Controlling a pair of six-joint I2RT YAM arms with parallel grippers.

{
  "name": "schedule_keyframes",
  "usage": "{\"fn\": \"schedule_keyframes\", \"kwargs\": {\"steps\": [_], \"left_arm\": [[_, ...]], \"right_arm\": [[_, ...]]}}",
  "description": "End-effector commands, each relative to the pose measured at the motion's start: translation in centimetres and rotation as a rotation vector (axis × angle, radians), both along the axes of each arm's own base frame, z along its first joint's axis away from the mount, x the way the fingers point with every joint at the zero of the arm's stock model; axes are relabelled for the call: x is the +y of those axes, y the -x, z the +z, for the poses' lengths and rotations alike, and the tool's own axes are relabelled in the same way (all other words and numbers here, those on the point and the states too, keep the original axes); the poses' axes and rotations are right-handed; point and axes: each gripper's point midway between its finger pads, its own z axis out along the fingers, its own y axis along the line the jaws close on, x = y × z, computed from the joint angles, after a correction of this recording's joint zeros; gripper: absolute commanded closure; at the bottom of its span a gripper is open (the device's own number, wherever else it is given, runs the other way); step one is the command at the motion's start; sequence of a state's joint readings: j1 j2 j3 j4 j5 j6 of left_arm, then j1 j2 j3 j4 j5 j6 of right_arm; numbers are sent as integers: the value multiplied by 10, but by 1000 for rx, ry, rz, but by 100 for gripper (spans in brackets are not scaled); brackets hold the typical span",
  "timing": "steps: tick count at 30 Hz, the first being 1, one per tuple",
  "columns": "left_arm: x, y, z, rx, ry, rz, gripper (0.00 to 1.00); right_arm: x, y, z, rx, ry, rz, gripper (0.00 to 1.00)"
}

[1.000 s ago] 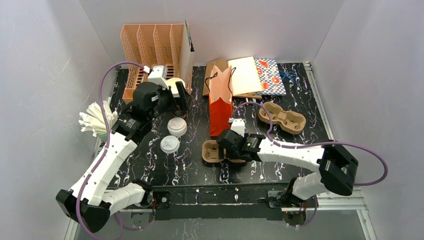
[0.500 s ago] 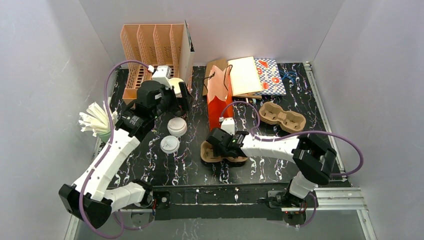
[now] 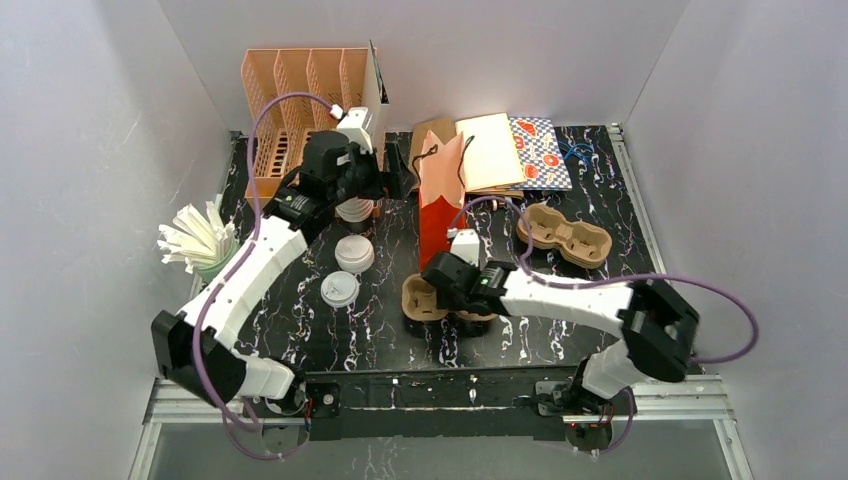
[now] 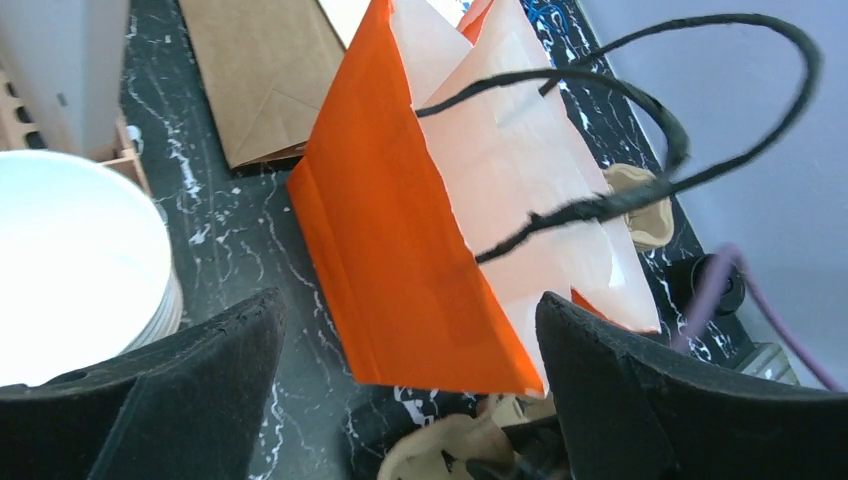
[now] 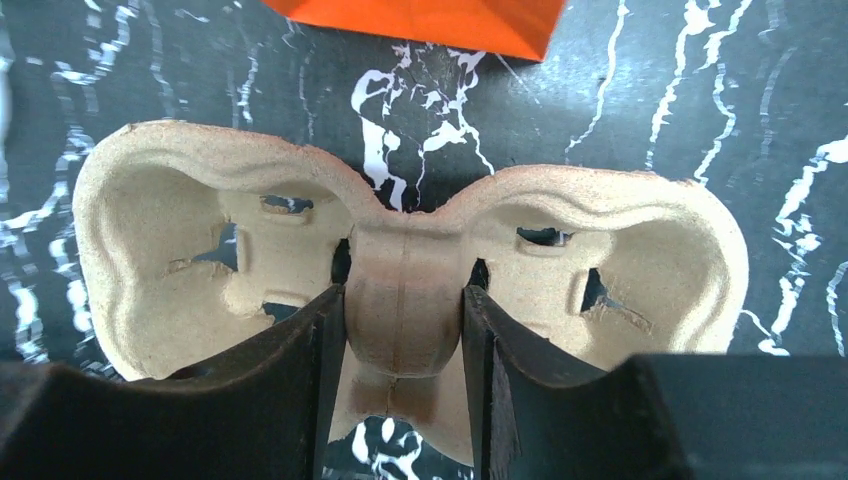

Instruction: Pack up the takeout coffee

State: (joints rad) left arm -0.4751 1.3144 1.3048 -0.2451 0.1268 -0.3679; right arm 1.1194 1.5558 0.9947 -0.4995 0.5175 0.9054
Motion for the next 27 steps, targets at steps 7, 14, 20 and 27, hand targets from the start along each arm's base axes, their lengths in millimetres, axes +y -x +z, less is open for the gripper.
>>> {"fn": "schedule_keyframes", "kwargs": {"steps": [7,14,20,27], "left_arm": [[-46,-27,0,46,102,-84,13],[-62,-38,-13,36,32,-39,42],[-63,-43,-21,29,-139,-4,85],[-60,-13,1,31,-147,-105,100]], "right_arm": [[-37,15,79,-135,-187,49,50],[-67,18,153,-329,-304,122,50],[-95,17,235,-491,-342,151,51],[-70,30,325,-604,-448,370,53]]}}
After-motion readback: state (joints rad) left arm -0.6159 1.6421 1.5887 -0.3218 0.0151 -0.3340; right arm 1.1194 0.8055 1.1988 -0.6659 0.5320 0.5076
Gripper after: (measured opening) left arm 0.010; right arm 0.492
